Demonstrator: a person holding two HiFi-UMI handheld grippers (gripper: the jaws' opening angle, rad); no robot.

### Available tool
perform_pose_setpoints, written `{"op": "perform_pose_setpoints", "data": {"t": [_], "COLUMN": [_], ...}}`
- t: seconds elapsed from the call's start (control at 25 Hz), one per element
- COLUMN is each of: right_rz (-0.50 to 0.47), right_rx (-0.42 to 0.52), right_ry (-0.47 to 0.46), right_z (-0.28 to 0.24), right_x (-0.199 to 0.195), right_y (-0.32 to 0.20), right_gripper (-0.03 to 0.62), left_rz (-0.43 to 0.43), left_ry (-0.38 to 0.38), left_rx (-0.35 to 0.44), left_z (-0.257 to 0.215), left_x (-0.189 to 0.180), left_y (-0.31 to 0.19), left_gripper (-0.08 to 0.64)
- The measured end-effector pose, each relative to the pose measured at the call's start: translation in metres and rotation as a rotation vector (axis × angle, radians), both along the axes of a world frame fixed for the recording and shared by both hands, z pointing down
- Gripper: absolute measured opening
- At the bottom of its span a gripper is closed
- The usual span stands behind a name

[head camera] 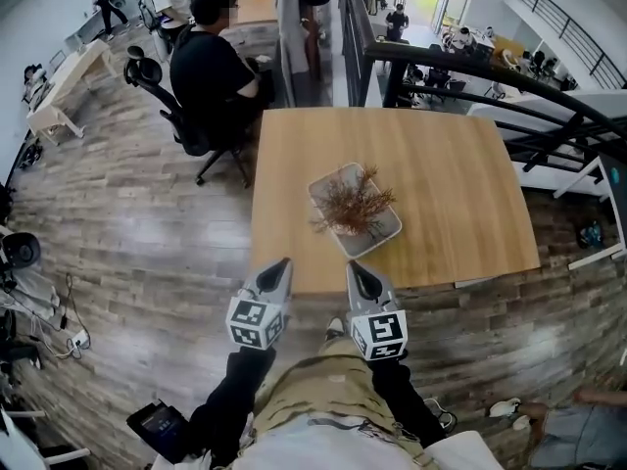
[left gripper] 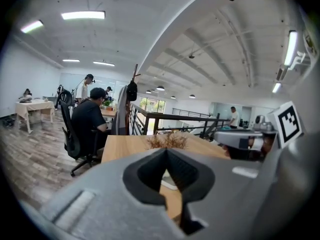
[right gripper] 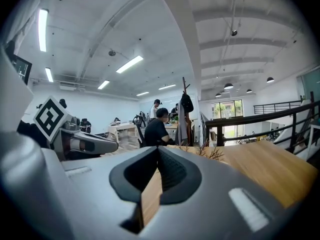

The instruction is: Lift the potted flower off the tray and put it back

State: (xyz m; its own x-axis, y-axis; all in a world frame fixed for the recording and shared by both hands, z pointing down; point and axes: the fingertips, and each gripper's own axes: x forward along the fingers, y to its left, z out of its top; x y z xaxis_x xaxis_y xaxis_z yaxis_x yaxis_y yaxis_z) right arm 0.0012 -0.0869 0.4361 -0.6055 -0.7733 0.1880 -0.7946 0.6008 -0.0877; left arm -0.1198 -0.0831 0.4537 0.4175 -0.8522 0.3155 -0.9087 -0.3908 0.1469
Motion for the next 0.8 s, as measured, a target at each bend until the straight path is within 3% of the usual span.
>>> {"op": "perform_pose_setpoints", "data": {"t": [0.16,0.36,0.56,0.8], "right_rz": [0.022,0.013,0.016,0.041], "right_rx": [-0.011,-0.063,-0.135,-0.185], "right_ry": [0.027,0.016,0.05,0.1], "right_z": [-0.009,0.036,0.045,0.132], "right_x": [0.012,0.027,0.031,0.021], "right_y": [-0.004,-0.038,-0.033,-0.056], "right_gripper": [0.005,0.005,0.008,0.065], "left_rz": [0.004,0.003,0.015,0.056], "left_ry": [-0.012,-0.041,-0.057,-0.091], "left_rx": [-0.008,-0.052,-0.096,-0.111], "left_z": [-0.014,0.023,0.016,0.077], "left_x": [0.013,0.03,0.035,0.028], "left_y": [-0.006,-0.042,-0.038,-0.056], "left_gripper": [0.002,0.002,0.002,0.002]}}
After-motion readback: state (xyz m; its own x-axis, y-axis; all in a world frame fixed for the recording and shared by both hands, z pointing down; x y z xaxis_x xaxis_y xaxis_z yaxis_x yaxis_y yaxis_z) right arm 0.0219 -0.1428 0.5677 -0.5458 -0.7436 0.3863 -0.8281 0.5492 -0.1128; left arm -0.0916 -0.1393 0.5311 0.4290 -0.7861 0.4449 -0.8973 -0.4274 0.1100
